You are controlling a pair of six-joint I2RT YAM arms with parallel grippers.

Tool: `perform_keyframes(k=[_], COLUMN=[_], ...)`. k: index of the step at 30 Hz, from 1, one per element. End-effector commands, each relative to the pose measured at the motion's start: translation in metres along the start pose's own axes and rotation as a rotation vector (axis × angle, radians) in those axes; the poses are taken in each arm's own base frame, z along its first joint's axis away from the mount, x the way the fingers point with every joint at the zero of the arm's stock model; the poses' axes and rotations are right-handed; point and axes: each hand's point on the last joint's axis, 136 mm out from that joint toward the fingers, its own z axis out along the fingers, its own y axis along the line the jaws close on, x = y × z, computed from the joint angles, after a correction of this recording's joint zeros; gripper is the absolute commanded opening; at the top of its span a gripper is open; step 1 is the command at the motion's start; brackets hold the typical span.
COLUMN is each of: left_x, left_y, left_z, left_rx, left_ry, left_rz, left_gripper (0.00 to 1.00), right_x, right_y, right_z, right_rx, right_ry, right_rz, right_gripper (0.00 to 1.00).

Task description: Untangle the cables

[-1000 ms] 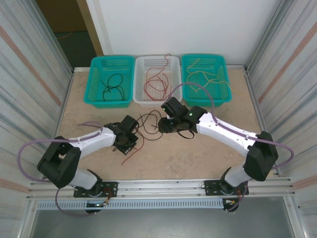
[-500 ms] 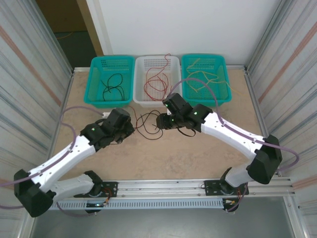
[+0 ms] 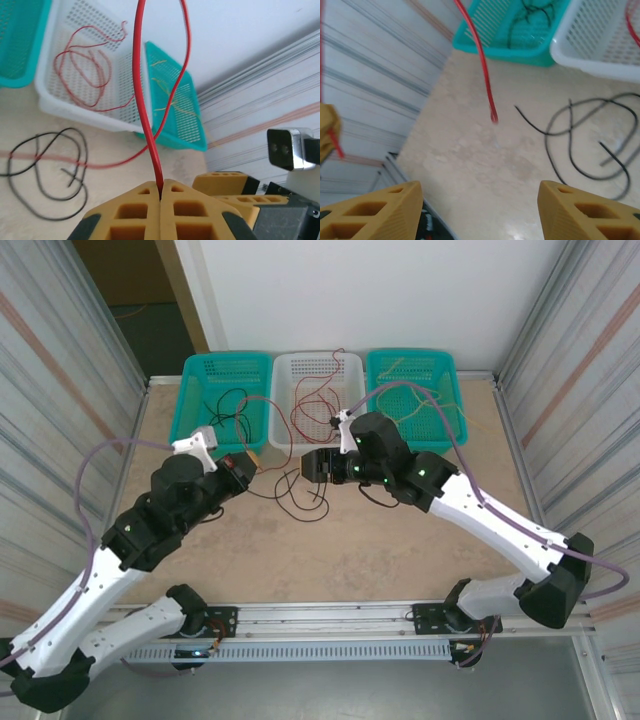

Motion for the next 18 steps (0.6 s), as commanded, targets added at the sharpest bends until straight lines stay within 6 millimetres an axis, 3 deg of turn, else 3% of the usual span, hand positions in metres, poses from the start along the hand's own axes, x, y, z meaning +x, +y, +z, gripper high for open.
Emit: perform_keyframes(k=[1,7,18], left_x=[-0.004,-0.002,-0.006], left_y=[-0.018,-0.030,-0.045], left_z=[0.005,0.013,0.013], left_rx=[0.106,0.176,0.221], left_ry=[-0.028,-0.013,-0.001], left_rz=[-0.094,-0.166,-0.183], left_gripper=[0.00,0.00,0.00], right_x=[-0.007,-0.006,-0.022], right_y=[0.016,0.014,0.001], right_z=[-0.003,0.007,0.027], right_rx=[-0.070,-0.058,-0.092], right_ry=[-0.053,-0.038,-0.037], right_rz=[0.013,0.004,0.065], right_gripper=[0.64,0.66,0.64])
